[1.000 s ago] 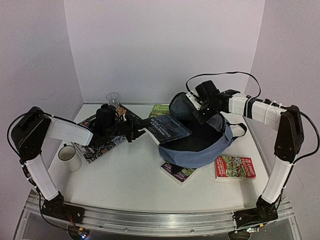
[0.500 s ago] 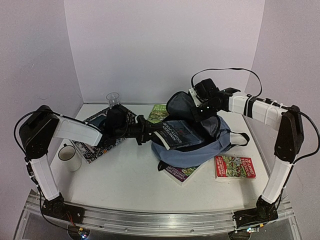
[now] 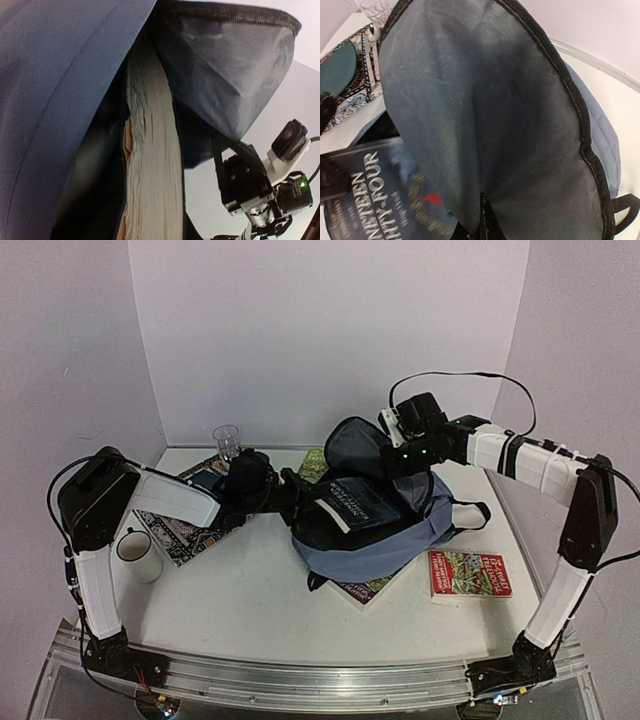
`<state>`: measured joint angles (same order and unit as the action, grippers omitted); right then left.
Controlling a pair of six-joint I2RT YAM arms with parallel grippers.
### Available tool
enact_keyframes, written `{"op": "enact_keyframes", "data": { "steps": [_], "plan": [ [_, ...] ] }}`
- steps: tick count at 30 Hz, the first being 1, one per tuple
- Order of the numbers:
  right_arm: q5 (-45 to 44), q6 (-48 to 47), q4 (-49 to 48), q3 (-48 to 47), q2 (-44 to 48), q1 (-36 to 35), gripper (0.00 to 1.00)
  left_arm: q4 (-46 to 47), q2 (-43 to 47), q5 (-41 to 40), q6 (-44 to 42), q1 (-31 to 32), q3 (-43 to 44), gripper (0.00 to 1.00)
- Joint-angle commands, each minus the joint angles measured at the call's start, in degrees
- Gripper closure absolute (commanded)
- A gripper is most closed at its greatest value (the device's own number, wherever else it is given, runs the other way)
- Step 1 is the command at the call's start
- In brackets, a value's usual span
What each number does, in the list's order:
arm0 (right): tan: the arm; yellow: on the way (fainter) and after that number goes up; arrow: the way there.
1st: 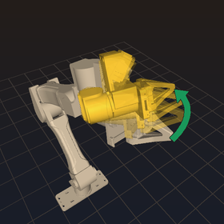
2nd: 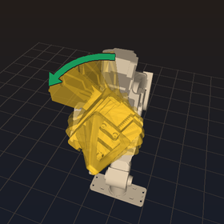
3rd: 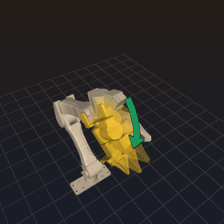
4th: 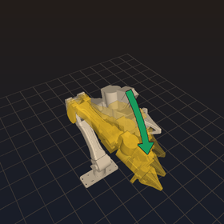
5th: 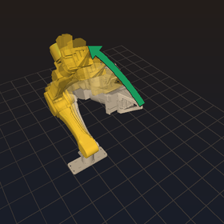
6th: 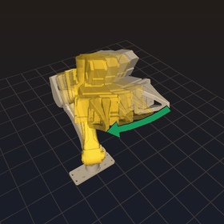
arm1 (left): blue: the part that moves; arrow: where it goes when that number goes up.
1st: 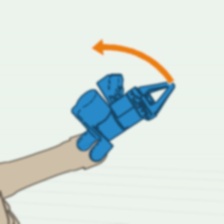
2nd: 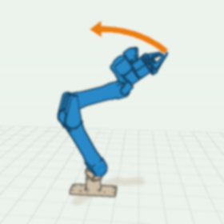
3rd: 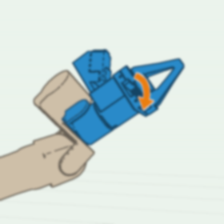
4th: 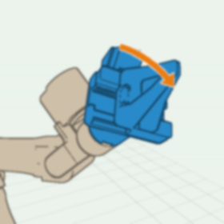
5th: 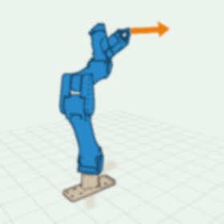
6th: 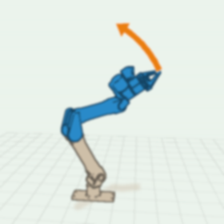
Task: Pack the student bag
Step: Place the book in the largest pocket of the bag.
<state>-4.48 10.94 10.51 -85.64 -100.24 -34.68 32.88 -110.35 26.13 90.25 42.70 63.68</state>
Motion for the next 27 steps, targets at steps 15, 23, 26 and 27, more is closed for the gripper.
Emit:
{"op": "enact_keyframes", "data": {
  "steps": [15, 23, 26, 27],
  "plan": [
    [14.4, 7.4, -10.0, 5.0, 6.6, -0.9, 1.00, 8.8, -16.9, -11.0, -2.6, 2.7, 24.4, 1.00],
    [11.0, 5.9, -9.8, 4.9, 6.1, -1.0, 1.00, -1.2, -18.7, -13.6, -10.2, 4.7, 26.1, 0.74],
    [8.1, 4.6, -9.0, 5.1, 6.1, -0.8, 1.00, -7.1, -16.4, -15.8, -14.9, 5.0, 25.1, 0.57],
    [7.3, 4.2, -8.7, 5.1, 6.0, -0.8, 1.00, -8.4, -15.7, -16.5, -16.3, 5.0, 24.6, 0.51]
  ]
}}
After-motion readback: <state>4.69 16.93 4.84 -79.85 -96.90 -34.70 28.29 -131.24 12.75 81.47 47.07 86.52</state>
